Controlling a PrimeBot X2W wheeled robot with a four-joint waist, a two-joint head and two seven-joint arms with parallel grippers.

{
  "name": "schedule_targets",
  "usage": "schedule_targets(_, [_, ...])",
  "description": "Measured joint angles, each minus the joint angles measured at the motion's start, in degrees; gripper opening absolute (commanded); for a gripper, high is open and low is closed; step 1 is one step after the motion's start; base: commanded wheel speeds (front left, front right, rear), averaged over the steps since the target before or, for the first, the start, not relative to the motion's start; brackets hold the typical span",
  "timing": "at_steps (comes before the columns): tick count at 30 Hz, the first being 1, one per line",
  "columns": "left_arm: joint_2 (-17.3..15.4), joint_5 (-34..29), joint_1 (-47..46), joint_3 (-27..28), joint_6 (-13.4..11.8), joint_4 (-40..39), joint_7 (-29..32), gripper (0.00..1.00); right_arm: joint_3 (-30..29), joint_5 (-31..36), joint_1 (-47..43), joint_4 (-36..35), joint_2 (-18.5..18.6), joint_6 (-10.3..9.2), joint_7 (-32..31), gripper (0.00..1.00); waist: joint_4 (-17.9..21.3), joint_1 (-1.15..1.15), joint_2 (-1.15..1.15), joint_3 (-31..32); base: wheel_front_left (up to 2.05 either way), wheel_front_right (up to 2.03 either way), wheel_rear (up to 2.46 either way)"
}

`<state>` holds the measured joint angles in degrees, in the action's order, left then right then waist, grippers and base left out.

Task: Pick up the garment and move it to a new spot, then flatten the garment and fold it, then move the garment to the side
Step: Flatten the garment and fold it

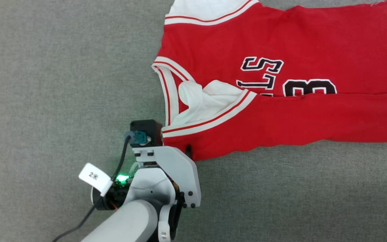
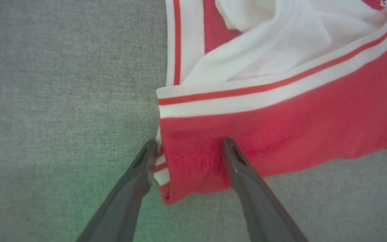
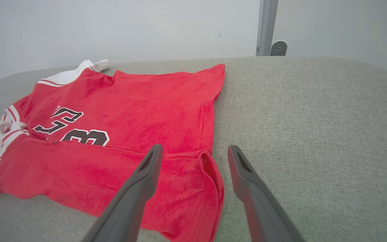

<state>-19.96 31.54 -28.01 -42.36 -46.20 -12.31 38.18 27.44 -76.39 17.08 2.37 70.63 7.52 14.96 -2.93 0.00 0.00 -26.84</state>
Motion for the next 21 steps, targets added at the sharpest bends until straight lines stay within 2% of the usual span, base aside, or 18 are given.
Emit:
schedule_targets(2, [0.54,0.75,0.29,0.38,0.65,0.97,-0.68,1.0,-0.24,0.03,-0.16,-0.16,0.15,0.0,0.0,1.0,0.26,0.0,0.0,-0.11,0.0,0.0,0.0])
schedule_targets(3, [0.55,0.76,0.31,0.38,0.92,1.42,-1.08,0.96,-0.29,0.1,-0.31,-0.31,0.32,0.0,0.01,1.0,0.33,0.0,0.0,-0.08,0.0,0.0,0.0])
schedule_targets(5, [1.0,1.52,0.48,0.77,1.64,1.88,-1.64,0.44,-0.31,0.26,-1.04,-0.66,0.94,0.0,0.01,1.0,0.42,0.0,0.0,0.09,0.0,0.0,0.0])
schedule_targets(6, [1.16,1.97,0.64,0.94,1.96,2.03,-1.99,0.24,-0.15,0.29,-1.46,-0.89,1.41,0.0,0.0,1.0,0.45,0.0,0.0,0.17,0.0,0.0,0.0])
schedule_targets(7, [1.42,2.44,0.84,1.13,2.4,2.24,-2.18,0.0,0.18,0.35,-1.68,-1.11,1.91,0.0,0.0,1.0,0.46,0.0,0.0,0.26,0.0,0.0,0.0])
schedule_targets(14, [2.49,3.53,1.29,1.15,4.35,3.74,-3.93,0.0,4.76,3.78,-3.43,-2.89,8.59,0.0,-5.41,1.0,0.08,0.0,0.0,0.76,0.0,0.0,0.0])
schedule_targets(21, [3.92,3.68,0.43,0.42,5.23,4.57,-4.85,0.0,8.55,5.93,-0.65,-3.89,9.71,0.0,-16.24,1.0,-1.06,0.0,0.0,0.23,0.0,0.0,0.0])
